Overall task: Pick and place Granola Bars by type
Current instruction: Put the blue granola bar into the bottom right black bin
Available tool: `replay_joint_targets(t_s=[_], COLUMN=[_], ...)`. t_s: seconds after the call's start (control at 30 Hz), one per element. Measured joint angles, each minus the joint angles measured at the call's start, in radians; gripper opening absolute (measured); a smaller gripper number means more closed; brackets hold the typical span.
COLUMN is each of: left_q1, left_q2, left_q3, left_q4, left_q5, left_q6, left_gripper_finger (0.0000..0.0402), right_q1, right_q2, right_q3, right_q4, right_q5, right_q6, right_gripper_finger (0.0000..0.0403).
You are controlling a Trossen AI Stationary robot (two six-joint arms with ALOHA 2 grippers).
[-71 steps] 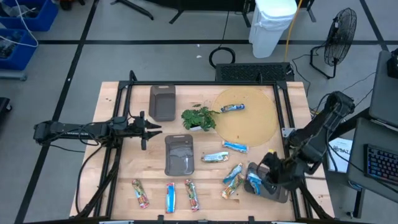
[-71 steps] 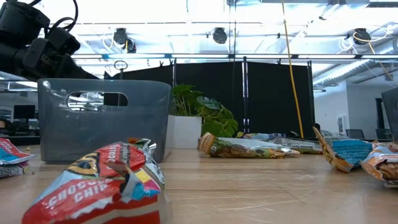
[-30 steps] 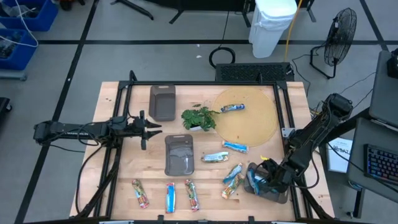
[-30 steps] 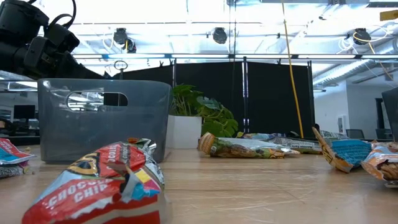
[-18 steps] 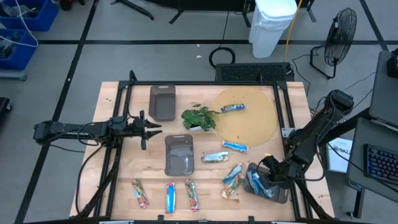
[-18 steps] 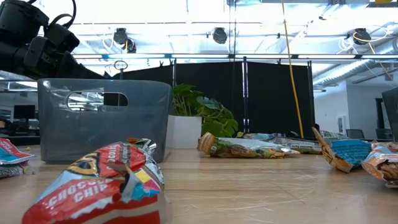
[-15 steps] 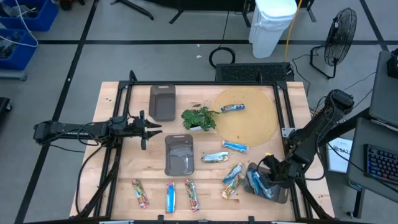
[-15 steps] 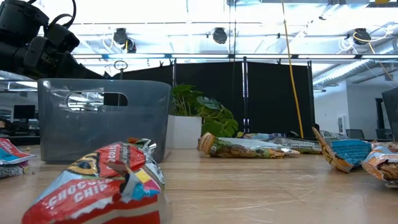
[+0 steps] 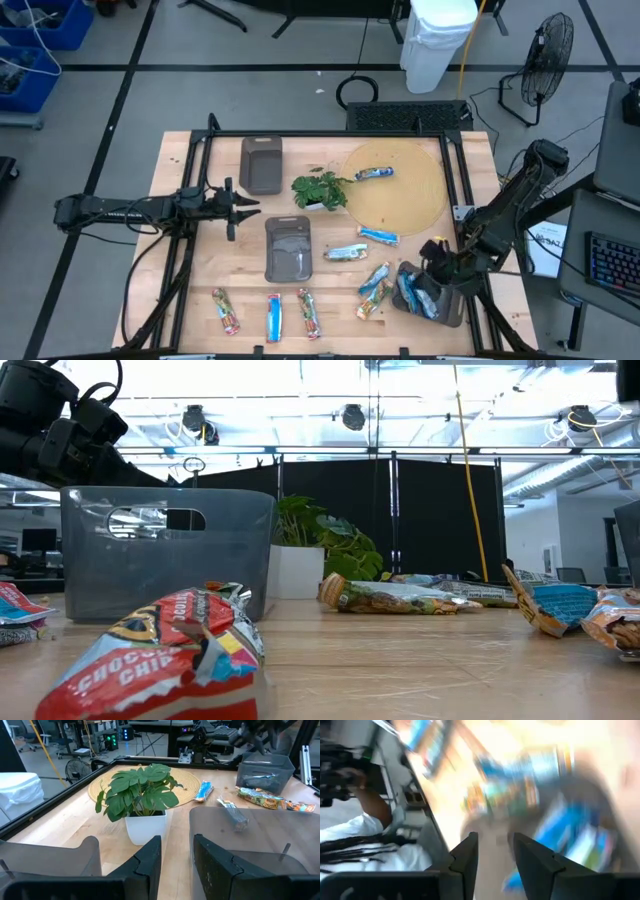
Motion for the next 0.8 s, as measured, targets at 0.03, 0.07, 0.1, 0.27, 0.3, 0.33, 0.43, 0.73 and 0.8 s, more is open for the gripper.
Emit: replay_joint_targets(t_s=[0.03, 0.07, 0.1, 0.27, 0.3, 0.33, 0.43, 0.73, 0.8], left_q1=[0.0, 0.0, 0.0, 0.0, 0.0, 0.0, 0.0, 0.0, 0.0], left_q2=[0.0, 0.0, 0.0, 0.0, 0.0, 0.0, 0.0, 0.0, 0.0], left_q3=[0.0, 0.0, 0.0, 0.0, 0.0, 0.0, 0.0, 0.0, 0.0], left_q4=[0.0, 0.0, 0.0, 0.019, 0.027, 0.034, 0.044, 0.052, 0.052], left_q5=[0.0, 0.0, 0.0, 0.0, 0.0, 0.0, 0.0, -0.001, 0.0], left_q6=[0.0, 0.0, 0.0, 0.0, 0.0, 0.001, 0.007, 0.045, 0.046], left_gripper_finger=[0.0118, 0.0118, 0.0118, 0.0118, 0.0118, 0.0118, 0.0118, 0.0118, 0.0118], right_q1=[0.0, 0.0, 0.0, -0.001, -0.006, -0.013, -0.047, -0.39, -0.492], right_q2=[-0.015, -0.03, -0.044, -0.098, -0.104, -0.109, -0.132, -0.279, -0.302], right_q3=[0.0, 0.0, 0.0, 0.0, 0.0, -0.002, -0.029, -0.223, -0.271], right_q4=[0.004, 0.005, 0.005, 0.0, 0.001, 0.003, 0.002, 0.182, 0.369], right_q5=[0.055, 0.117, 0.182, 0.548, 0.623, 0.69, 0.832, 0.573, 0.434], right_q6=[-0.075, -0.153, -0.238, -0.628, -0.692, -0.747, -0.849, -0.953, -1.11], right_gripper_finger=[0.0118, 0.0117, 0.0116, 0.0115, 0.0115, 0.0114, 0.0114, 0.0113, 0.0111])
